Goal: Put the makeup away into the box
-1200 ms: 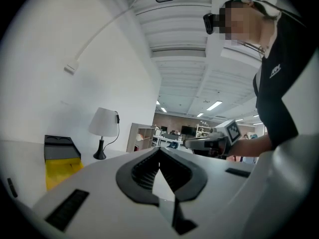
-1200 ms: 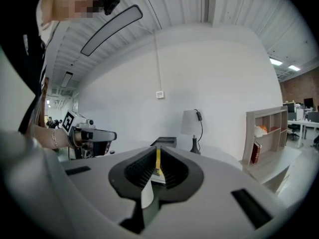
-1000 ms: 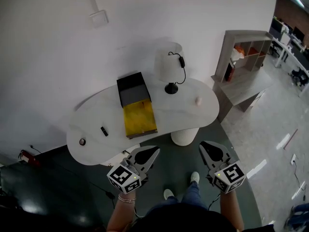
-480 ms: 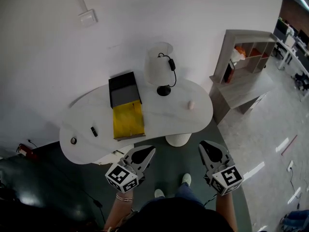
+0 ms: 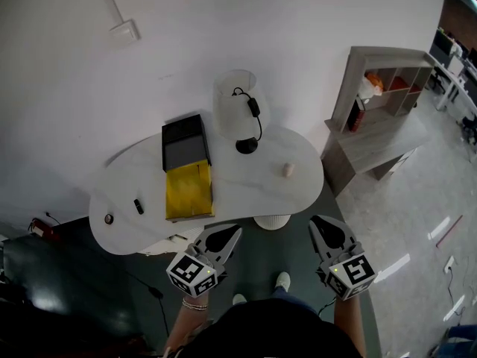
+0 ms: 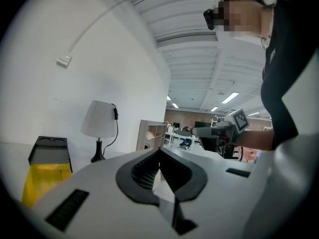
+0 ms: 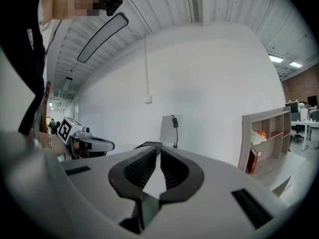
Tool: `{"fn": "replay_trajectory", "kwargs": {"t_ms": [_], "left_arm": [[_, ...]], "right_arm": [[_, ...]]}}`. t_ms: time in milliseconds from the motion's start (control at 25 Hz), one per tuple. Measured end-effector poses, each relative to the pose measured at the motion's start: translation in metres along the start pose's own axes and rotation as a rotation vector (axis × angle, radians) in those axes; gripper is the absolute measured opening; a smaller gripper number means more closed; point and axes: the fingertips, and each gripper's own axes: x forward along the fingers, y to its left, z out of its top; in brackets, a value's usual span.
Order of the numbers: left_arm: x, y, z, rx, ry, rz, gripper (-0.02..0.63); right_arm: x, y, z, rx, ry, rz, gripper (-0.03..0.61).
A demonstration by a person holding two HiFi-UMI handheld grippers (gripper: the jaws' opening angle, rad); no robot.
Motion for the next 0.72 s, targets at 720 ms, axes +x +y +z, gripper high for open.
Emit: {"fn": "replay_trajectory", "kwargs": {"t_ms": [720], "left_arm": [[0.089, -0.008, -0.010, -0.044, 0.031, 0.051, 0.014]], "right_arm": [[-0.021, -0.063, -0.019, 0.024, 0.038, 0.055, 0.023]]}}
